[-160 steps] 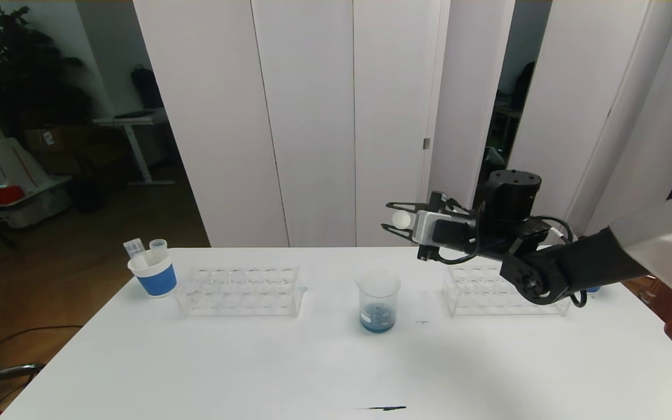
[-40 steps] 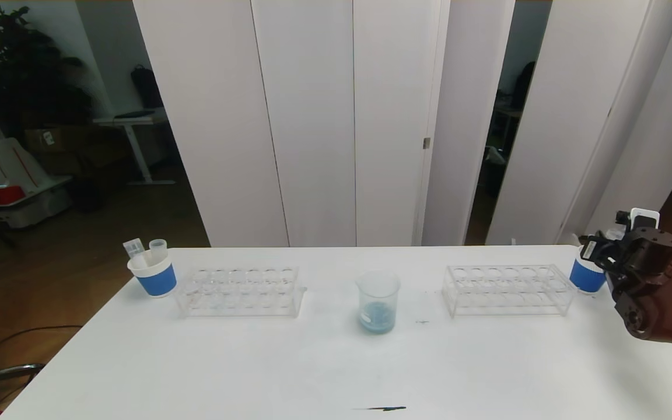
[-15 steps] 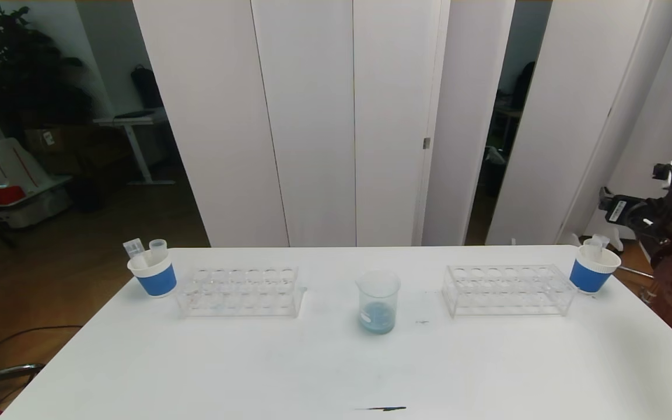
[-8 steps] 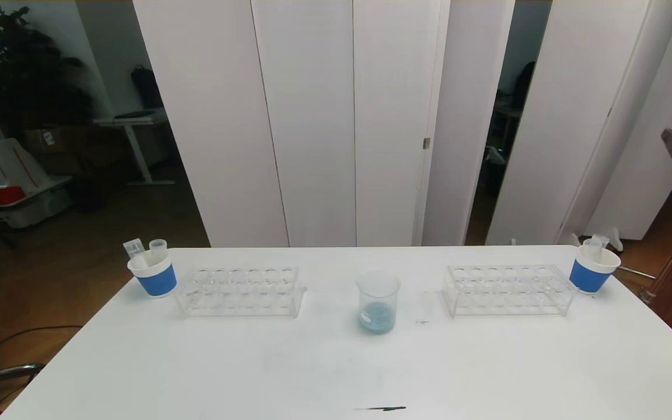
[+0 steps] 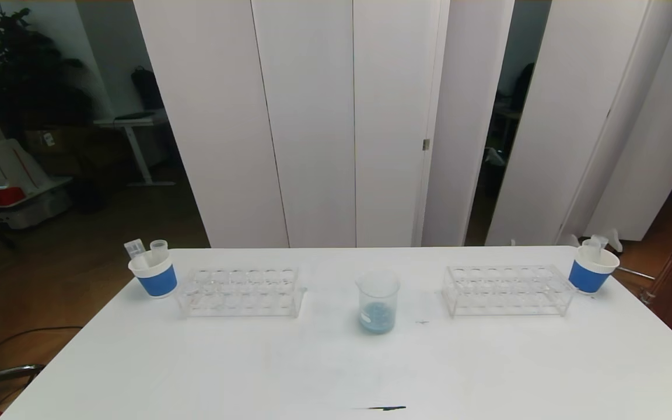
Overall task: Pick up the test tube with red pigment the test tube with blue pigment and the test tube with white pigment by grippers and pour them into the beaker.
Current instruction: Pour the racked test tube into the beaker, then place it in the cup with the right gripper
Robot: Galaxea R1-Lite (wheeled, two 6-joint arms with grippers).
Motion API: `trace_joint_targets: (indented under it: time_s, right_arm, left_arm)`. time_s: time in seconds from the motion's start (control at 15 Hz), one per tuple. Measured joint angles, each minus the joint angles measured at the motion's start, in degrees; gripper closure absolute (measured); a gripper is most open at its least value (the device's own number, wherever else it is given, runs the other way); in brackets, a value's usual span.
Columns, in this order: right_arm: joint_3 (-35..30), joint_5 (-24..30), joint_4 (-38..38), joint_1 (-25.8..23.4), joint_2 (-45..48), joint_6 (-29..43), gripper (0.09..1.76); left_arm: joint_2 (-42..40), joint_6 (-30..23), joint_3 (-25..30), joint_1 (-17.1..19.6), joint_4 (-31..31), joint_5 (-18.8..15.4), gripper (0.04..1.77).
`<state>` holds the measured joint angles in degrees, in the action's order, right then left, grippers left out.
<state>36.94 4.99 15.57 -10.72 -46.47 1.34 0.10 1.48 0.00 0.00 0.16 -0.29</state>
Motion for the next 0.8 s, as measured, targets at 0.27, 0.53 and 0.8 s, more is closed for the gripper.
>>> trace_joint_targets:
  time_s: [0.27,0.53,0.8]
  right_arm:
    - [-9.5,-0.02,-15.06,4.5,19.16,0.02,0.09]
    - [-20.82,-1.4,-22.24,9.59,34.21,-0.2,0.09]
    - [-29.55,-1.63,-22.56,10.67,41.48,-0.27,0.09]
  left_arm:
    - [0.0,0.0,0.0,0.0,0.0,0.0,0.08]
    - [0.0,0.0,0.0,0.0,0.02,0.0,0.08]
    - [0.0,0.01,0.0,0.0,0.0,0.0,0.08]
